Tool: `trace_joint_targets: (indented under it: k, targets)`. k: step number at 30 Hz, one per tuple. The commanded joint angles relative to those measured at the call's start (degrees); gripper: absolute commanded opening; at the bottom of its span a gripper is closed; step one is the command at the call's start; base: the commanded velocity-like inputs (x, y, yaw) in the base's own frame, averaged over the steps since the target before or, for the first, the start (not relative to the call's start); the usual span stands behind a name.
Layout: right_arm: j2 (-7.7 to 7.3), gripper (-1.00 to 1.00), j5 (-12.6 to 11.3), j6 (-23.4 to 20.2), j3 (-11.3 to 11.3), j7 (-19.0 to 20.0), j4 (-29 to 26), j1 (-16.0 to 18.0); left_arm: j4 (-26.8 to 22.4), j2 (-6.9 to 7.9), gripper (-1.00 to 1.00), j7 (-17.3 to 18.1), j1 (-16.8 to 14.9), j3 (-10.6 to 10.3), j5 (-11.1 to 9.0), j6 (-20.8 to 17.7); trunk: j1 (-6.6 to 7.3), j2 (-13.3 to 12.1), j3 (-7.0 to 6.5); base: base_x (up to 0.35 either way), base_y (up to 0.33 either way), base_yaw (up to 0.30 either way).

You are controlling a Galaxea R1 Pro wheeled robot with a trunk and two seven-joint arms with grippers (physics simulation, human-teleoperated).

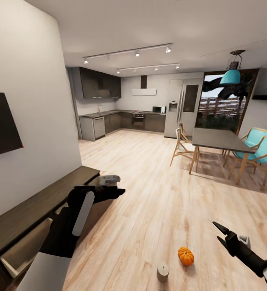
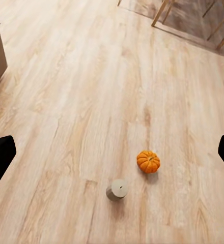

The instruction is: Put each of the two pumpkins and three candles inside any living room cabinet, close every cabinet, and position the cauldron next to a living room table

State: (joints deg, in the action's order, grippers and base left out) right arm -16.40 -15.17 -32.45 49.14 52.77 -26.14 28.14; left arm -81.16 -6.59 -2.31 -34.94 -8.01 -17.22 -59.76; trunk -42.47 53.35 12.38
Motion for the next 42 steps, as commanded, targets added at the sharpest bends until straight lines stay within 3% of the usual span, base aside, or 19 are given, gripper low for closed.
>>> trace_joint_targets:
  k: [1,7,12,16,20,21,22,23,25,27,33,42]
  targets:
    - [0.02,1.0,-0.2,0.3,-0.1,-0.6,0.0,0.1,-0.1,0.0,1.0,-0.2,0.0,0.0,-0.3,-0.2,0.22,-0.4,-0.1,0.0,0.0,-0.278]
    - [0.12,1.0,-0.2,2.6,-1.1,-3.1,0.0,0.1,0.0,0.02,1.0,-0.2,0.0,0.0,-0.3,-0.2,1.53,-2.8,-1.18,0.0,0.0,-0.278]
    - [0.43,1.0,-0.1,3.2,-2.5,-8.0,-0.2,0.1,0.0,0.06,1.0,-0.2,0.0,0.0,-0.2,-0.2,2.63,-4.8,-2.08,0.0,0.0,-0.28]
    - [2.16,1.0,-0.3,5.7,-9.7,-21.5,-2.3,0.1,0.0,0.08,1.0,-0.2,0.0,-0.1,-0.2,-0.2,3.51,-6.4,-2.8,0.0,0.0,-0.283]
    - [5.38,1.0,-0.3,6.4,-13.6,-35.4,-5.9,0.1,0.0,0.08,1.0,-0.2,0.0,-0.2,-0.1,-0.2,4.39,-8.0,-3.51,0.0,0.0,-0.283]
    - [6.76,1.0,-0.3,6.5,-15.7,-41.5,-7.2,0.1,0.0,0.08,1.0,-0.2,0.0,-0.2,-0.1,-0.2,4.61,-8.4,-3.69,0.0,0.0,-0.282]
    - [7.4,1.0,-0.3,6.6,-16.9,-44.4,-7.7,0.1,0.0,0.08,1.0,-0.2,0.0,-0.2,-0.1,-0.2,4.83,-8.8,-3.87,0.0,0.0,-0.282]
    - [8.43,1.0,-0.3,6.7,-19.8,-50.1,-8.5,0.1,0.0,0.08,1.0,-0.2,0.0,-0.2,-0.1,-0.2,5.05,-9.2,-4.05,0.0,0.0,-0.28]
    - [9.36,1.0,-0.4,7.3,-24.0,-57.1,-9.2,0.1,0.2,0.08,1.0,-0.2,0.0,-0.2,0.0,-0.2,5.49,-10.0,-4.41,0.0,0.0,-0.277]
    - [9.84,1.0,-0.5,8.6,-26.7,-61.7,-9.6,0.1,0.9,0.08,1.0,-0.3,0.0,-0.2,0.0,-0.2,5.93,-10.8,-4.77,0.0,0.0,-0.266]
    - [10.28,1.0,-0.6,10.1,-29.2,-66.7,-9.9,0.1,3.3,0.08,1.0,-0.3,0.0,-0.3,0.1,-0.2,7.24,-13.2,-5.85,0.0,0.0,-0.254]
    - [10.33,1.0,-0.7,10.4,-29.5,-67.5,-9.9,0.1,3.8,0.08,1.0,-0.3,0.0,-0.2,0.1,-0.2,9.22,-16.8,-7.46,0.0,0.0,-0.27]
